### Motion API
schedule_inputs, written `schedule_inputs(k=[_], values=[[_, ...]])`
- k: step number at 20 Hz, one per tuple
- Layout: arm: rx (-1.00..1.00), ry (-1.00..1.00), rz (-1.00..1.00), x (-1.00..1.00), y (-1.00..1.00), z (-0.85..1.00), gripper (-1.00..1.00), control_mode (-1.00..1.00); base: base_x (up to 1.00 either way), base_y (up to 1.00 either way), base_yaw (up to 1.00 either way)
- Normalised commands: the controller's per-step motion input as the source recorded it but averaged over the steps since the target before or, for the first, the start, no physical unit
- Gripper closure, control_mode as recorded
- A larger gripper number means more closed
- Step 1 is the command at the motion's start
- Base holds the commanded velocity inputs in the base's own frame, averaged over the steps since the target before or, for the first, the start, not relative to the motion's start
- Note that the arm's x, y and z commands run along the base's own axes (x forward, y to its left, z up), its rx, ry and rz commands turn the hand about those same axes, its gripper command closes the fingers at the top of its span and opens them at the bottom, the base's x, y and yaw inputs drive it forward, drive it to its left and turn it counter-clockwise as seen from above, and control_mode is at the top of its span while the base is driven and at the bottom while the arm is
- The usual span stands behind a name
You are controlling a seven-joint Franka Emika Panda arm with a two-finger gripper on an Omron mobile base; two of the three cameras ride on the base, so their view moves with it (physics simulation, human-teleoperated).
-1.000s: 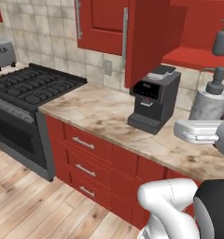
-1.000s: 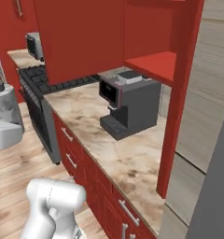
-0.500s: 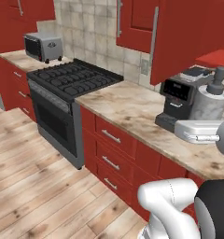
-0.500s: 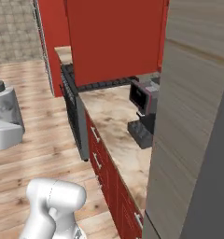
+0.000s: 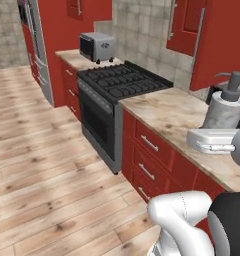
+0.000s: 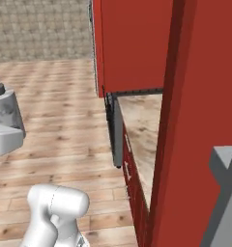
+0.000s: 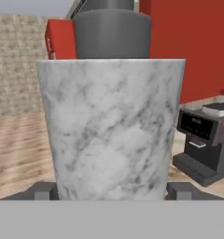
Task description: Locate and retrieve the soap dispenser and soap dispenser from the cabinet. Place them next to the sink.
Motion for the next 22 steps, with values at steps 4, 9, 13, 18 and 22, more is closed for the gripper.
schedule_inputs(k=[4,9,13,18,22], values=[[0.00,0.00,0.00,0.00,0.00,0.00,1.00,1.00,-0.04,0.15,0.40],[0.00,0.00,0.00,0.00,0.00,0.00,1.00,1.00,-0.04,0.09,0.36],[0.00,0.00,0.00,0.00,0.00,0.00,1.00,1.00,-0.08,0.04,0.32],[0.00,0.00,0.00,0.00,0.00,0.00,1.00,1.00,-0.05,0.10,0.38],[0.00,0.00,0.00,0.00,0.00,0.00,1.00,1.00,-0.06,0.15,0.39]])
